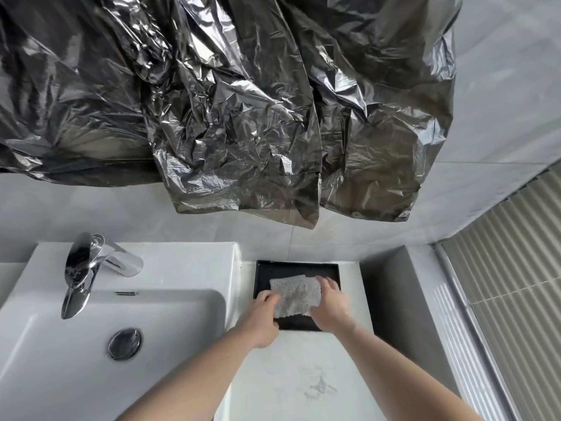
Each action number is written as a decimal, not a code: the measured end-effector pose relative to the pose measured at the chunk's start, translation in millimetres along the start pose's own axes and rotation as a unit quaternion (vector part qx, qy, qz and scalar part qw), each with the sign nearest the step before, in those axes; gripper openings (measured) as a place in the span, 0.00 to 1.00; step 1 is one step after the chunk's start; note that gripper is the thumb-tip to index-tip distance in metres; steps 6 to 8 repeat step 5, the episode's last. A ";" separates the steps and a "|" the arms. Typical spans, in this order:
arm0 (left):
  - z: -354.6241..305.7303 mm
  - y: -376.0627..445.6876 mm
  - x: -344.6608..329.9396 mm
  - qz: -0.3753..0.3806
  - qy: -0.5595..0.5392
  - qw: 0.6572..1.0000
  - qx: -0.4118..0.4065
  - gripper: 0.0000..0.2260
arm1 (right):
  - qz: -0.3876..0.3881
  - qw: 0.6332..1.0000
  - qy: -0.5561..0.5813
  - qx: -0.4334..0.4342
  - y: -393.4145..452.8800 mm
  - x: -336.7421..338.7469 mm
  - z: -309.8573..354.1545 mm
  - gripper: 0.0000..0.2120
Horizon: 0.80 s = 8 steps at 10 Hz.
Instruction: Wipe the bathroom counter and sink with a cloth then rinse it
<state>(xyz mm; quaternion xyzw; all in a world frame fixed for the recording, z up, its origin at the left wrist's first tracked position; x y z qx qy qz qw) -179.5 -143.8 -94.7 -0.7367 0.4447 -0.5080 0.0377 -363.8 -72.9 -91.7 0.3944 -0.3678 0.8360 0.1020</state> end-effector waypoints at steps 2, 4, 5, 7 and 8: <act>0.8 -0.8 -17.0 0.077 0.135 0.988 -0.025 0.31 | 0.055 0.990 -0.117 0.061 -21.7 -41.2 -11.0 0.37; -2.4 -22.9 -0.7 0.038 0.105 0.993 -0.043 0.30 | 0.052 0.993 -0.091 0.062 -36.3 -38.4 -4.4 0.38; -1.4 -51.6 13.3 -0.024 0.019 0.999 -0.034 0.28 | 0.037 0.997 -0.027 0.069 -53.9 -31.7 4.0 0.34; -1.4 -51.6 13.3 -0.024 0.019 0.999 -0.034 0.28 | 0.037 0.997 -0.027 0.069 -53.9 -31.7 4.0 0.34; -1.4 -51.6 13.3 -0.024 0.019 0.999 -0.034 0.28 | 0.037 0.997 -0.027 0.069 -53.9 -31.7 4.0 0.34</act>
Point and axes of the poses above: each hand's wrist, its own y-axis towards the middle knuckle, its own x-axis out of the back of the hand, z = x × y, the point moved 3 cm from there along y, towards the middle knuckle, and after that the axes turned 1 degree about -x, right-handed, at the moved point
